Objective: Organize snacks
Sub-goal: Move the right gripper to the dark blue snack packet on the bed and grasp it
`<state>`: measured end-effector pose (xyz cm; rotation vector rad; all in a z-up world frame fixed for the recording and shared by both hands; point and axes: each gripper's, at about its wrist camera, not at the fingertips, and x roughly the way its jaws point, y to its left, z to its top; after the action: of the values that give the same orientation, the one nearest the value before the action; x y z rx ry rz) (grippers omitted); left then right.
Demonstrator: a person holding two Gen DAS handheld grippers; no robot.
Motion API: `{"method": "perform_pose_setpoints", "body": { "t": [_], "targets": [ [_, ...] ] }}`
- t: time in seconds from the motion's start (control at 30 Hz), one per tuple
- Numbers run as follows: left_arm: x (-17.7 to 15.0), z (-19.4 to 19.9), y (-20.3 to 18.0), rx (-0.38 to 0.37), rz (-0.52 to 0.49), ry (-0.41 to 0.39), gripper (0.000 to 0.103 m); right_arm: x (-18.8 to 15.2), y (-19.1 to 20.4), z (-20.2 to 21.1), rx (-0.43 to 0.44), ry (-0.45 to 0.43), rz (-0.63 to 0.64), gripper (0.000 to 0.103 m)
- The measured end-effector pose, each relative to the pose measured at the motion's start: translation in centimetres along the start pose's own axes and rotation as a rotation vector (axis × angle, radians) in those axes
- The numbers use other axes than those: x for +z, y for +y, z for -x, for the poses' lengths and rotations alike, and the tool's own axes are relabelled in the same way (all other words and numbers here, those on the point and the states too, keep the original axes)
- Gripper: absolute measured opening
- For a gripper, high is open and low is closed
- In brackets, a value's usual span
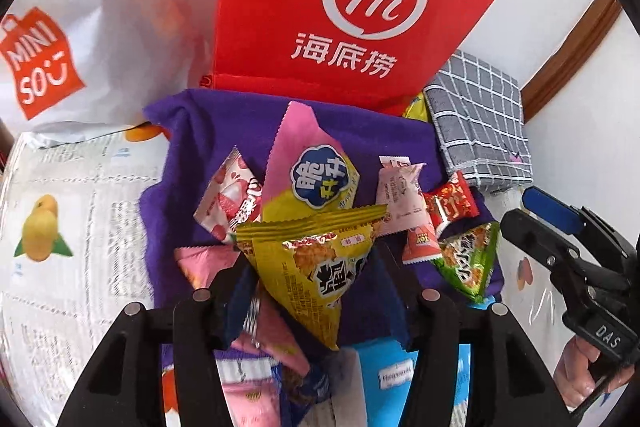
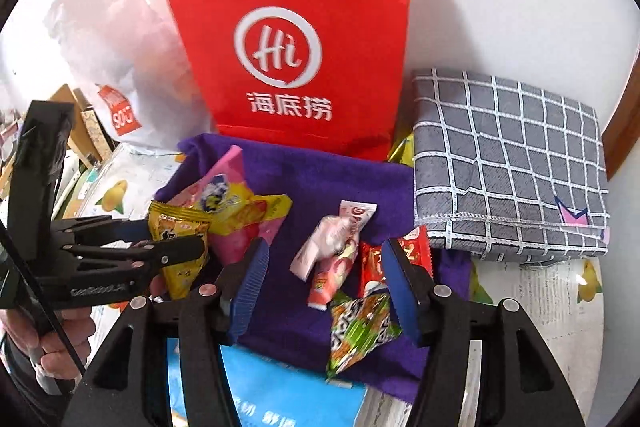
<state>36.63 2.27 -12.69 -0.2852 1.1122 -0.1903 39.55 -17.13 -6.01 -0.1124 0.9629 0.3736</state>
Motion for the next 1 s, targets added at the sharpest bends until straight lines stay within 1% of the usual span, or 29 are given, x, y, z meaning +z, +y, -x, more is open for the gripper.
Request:
{"method": "perform_pose_setpoints", "body": {
  "t": [0.07, 0.13, 0.27, 0.4, 0.5, 0.6, 0.7, 0.77, 0.93, 1.0],
  "targets": [
    [-0.5, 1.2, 0.2, -0.003, 0.001, -0.015, 0.055, -0.4, 0.7, 0.9, 0.015, -0.013, -0.003, 0.058],
    [-0.9, 2.6, 0.3, -0.016, 0.001, -0.035, 0.060, -0.9, 1.5, 2.0, 0.028, -0.029, -0.001, 0.058],
    [-1.4, 4.9, 0.7, -0.008, 0.016, -0.070, 0.066, -2.2, 3.0, 3.9, 0.049, -0.047, 0.003, 0.058],
    [-2.1, 7.2, 1.4, -0.017, 0.032, -0.096, 0.066, -3.4, 4.3, 5.2, 0.083, -0.047, -0.012, 0.058],
    [-3.0, 8.6, 2.0, -0.020, 0.040, -0.112, 0.066, -4.3, 5.6, 6.0, 0.109, -0.046, 0.001, 0.058],
    [-4.0, 9.4, 3.3, 0.001, 0.059, -0.107, 0.066, -5.3, 7.4, 6.4, 0.123, -0.048, 0.026, 0.058],
    [-5.2, 9.9, 5.4, 0.024, 0.094, -0.103, 0.066, -6.5, 9.3, 5.8, 0.141, -0.037, 0.048, 0.049],
    [-5.8, 10.2, 6.7, 0.034, 0.115, -0.100, 0.066, -7.3, 10.9, 4.8, 0.135, -0.019, 0.088, 0.043],
    [-7.5, 10.3, 10.0, 0.079, 0.149, -0.087, 0.066, -9.2, 14.7, 1.8, 0.130, 0.034, 0.178, 0.041],
    [-8.1, 10.3, 11.2, 0.087, 0.160, -0.080, 0.066, -9.5, 15.8, 0.5, 0.112, 0.048, 0.196, 0.041]
  ]
}}
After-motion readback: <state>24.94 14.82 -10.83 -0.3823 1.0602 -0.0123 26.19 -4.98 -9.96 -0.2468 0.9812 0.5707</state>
